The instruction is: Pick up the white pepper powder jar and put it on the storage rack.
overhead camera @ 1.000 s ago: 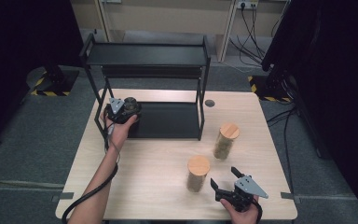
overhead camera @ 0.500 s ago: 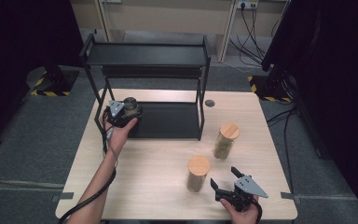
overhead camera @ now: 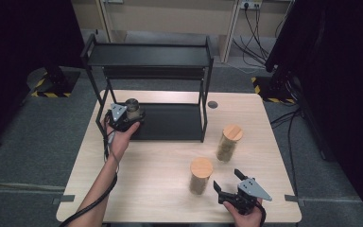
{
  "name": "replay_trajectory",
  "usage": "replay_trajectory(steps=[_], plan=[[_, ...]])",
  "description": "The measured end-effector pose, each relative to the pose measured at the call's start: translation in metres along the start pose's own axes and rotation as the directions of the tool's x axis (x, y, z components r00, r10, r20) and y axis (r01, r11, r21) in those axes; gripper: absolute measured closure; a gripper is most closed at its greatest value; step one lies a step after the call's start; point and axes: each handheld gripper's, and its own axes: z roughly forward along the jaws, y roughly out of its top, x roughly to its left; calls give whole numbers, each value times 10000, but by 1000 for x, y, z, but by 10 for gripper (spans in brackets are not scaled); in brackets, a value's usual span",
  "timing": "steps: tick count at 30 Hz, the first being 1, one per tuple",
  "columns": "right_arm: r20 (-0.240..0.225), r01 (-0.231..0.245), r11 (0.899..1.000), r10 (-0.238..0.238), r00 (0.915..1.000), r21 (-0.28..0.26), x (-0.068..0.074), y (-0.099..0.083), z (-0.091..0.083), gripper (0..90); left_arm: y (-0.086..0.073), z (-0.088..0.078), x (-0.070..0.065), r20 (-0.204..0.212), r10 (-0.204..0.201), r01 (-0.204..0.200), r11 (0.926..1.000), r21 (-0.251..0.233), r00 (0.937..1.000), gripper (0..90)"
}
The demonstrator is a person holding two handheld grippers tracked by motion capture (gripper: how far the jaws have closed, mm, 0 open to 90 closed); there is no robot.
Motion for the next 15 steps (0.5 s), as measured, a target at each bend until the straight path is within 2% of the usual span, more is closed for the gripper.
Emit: replay_trajectory(steps=[15], plan=[[6, 16, 10000, -16, 10000, -7, 0, 0, 0, 55, -7, -14, -7, 181, 61, -60, 10000, -35, 9998, 93]])
